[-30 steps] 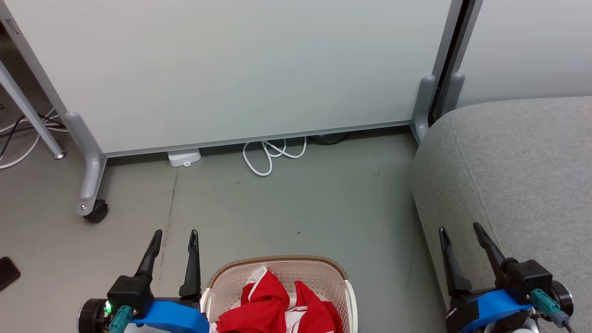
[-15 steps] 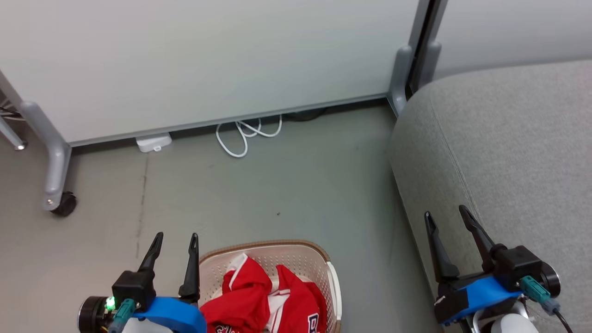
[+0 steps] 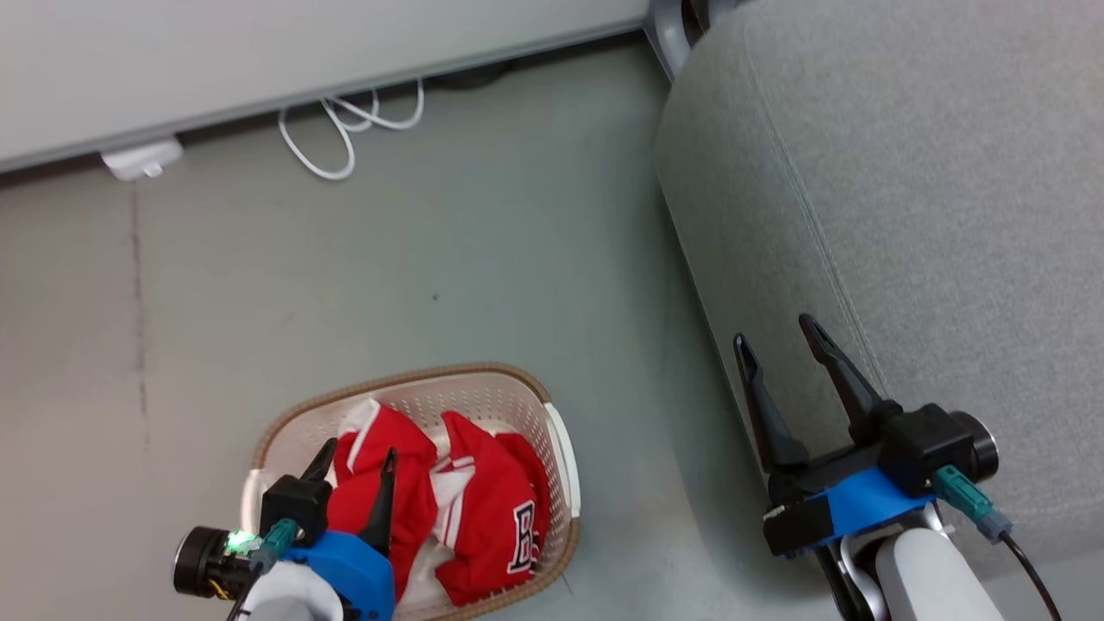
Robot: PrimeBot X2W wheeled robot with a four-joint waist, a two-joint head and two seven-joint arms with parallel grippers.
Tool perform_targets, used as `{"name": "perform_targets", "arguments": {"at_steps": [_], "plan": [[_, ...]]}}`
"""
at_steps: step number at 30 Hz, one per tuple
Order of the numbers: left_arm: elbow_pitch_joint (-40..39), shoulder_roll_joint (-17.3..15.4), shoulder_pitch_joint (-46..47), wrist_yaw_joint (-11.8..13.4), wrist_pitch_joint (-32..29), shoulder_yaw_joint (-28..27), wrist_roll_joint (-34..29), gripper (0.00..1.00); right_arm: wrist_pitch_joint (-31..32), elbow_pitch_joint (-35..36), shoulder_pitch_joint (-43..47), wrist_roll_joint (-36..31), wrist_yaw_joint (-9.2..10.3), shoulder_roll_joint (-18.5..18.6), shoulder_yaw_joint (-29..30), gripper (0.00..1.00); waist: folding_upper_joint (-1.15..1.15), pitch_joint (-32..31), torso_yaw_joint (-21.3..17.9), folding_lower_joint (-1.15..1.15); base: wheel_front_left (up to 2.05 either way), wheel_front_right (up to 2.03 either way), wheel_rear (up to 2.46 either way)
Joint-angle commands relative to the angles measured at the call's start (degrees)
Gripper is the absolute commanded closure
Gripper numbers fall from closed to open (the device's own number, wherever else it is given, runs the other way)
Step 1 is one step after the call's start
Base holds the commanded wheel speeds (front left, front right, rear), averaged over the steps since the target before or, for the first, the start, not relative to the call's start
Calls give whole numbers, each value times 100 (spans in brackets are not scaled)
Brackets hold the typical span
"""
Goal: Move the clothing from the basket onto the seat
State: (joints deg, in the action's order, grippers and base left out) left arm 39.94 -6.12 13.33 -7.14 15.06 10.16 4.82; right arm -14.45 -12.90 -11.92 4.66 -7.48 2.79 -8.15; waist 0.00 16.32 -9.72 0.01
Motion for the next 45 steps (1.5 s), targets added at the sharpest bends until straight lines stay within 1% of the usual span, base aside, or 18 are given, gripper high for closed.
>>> {"name": "perform_targets", "arguments": {"at_steps": [1, 5, 11, 15, 23, 26, 31, 34, 40, 45], "plan": [[132, -68, 220, -36, 18, 61, -43, 0, -34, 48, -144, 31, -3, 18, -30, 0, 0, 492, -275, -1, 0, 0, 0], [685, -127, 618, -30, 18, 219, 12, 0, -47, 101, -293, 107, -3, 17, -112, 0, 0, 935, -396, -1, 0, 0, 0], [1477, -240, 1217, -32, 5, 465, -71, 0, -73, 246, -450, 237, -3, 16, -225, 0, 0, 1561, -558, -1, 0, 0, 0], [1897, -384, 1625, -32, -76, 641, -170, 0, -80, 434, -608, 329, -3, 15, -278, 0, 0, 1988, -656, -1, 0, 0, 0], [2513, -587, 2290, 254, -222, 757, -328, 0, -82, 881, -743, 416, -3, 16, -359, 0, 0, 2583, -795, -1, 0, 0, 0], [2683, -646, 2487, 324, -267, 752, -311, 0, -83, 1008, -790, 453, -3, 15, -386, 0, 0, 2766, -846, -1, 0, 0, 0], [2872, -788, 2791, 525, -283, 824, -389, 0, -83, 1171, -841, 481, -3, 15, -430, 0, 0, 3018, -911, -1, 0, 0, 0], [2968, -840, 2934, 571, -330, 926, -472, 0, -83, 1205, -875, 520, -3, 15, -470, 0, 0, 3125, -936, -1, 0, 0, 0], [3183, -939, 3177, 780, -844, 1142, -647, 0, -84, 1226, -916, 592, -3, 15, -558, 0, 0, 3270, -983, -1, 0, 0, 0], [3253, -977, 3248, 841, -1032, 1210, -665, 0, -84, 1239, -950, 647, -3, 15, -595, 0, 0, 3339, -1028, -1, 0, 0, 0]]}}
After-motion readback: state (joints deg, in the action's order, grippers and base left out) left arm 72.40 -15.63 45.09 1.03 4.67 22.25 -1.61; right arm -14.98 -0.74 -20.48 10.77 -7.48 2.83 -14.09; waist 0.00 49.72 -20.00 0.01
